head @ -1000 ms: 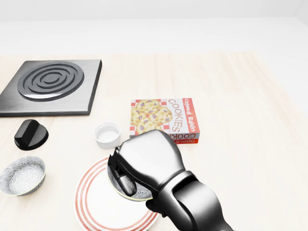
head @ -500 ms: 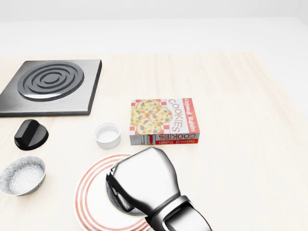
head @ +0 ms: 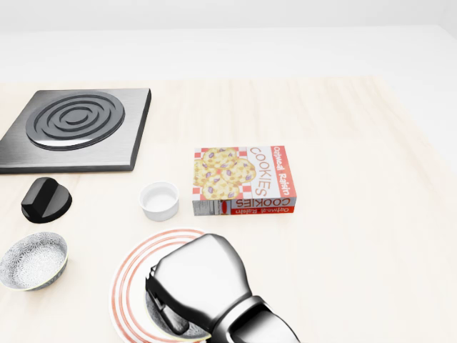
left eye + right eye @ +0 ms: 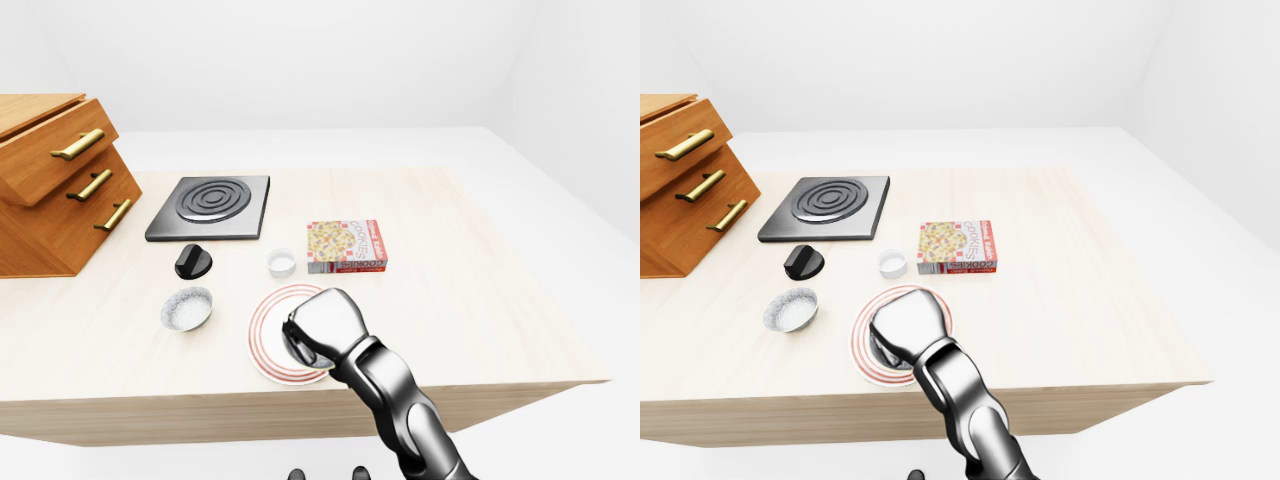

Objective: Pick the akita bowl next to the plate and place it on the plate.

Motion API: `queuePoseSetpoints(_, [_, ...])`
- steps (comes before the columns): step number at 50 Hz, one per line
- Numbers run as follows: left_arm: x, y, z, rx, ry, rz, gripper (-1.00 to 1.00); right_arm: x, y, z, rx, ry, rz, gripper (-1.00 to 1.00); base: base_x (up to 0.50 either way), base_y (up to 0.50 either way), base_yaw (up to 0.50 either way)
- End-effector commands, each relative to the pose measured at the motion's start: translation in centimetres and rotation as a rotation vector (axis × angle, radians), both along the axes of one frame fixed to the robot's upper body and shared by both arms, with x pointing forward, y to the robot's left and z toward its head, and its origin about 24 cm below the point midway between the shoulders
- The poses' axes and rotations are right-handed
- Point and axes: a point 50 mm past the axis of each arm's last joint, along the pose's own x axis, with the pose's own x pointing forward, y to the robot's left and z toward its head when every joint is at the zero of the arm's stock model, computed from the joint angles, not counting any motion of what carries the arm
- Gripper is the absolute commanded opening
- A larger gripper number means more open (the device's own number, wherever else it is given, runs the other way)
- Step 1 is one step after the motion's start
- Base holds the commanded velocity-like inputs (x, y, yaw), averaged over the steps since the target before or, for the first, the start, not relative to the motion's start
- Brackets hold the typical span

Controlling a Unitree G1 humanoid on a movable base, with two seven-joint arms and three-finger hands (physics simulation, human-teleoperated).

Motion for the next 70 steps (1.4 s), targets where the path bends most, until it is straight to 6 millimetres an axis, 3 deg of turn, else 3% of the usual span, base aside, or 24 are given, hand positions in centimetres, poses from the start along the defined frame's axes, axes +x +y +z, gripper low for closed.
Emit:
queuePoseSetpoints(1, [0.1,-0.1,0.0,-0.002,0.004,-0.002,1.0,0.2,0.9,0.1,0.013,-0.009,0.016,-1.0,0.0,0.0,0.0])
queuePoseSetpoints(7, [-0.1,0.0,0.0,-0.005,0.0,0.0,1.0,0.5,1.2,-0.3,0.002,-0.036,0.011,-1.0,0.0,0.0,0.0])
queuePoseSetpoints(19, [0.0,-0.1,0.0,-0.005,0.004,-0.003,1.0,1.6,1.7,0.7,0.021,-0.114,-0.006,-1.0,0.0,0.0,0.0])
queuePoseSetpoints(48, [0.2,-0.1,-0.2,-0.008,0.004,-0.005,1.0,2.8,2.6,-0.9,-0.01,-0.11,-0.01,-1.0,0.0,0.0,0.0])
queuePoseSetpoints(63, [0.2,-0.1,-0.3,-0.009,0.005,-0.005,1.0,4.6,2.4,-0.1,-0.012,-0.125,-0.039,-1.0,0.0,0.0,0.0])
queuePoseSetpoints(70, [0.2,-0.1,-0.4,-0.01,0.008,-0.006,1.0,4.6,2.6,-0.3,-0.012,-0.121,-0.036,-1.0,0.0,0.0,0.0])
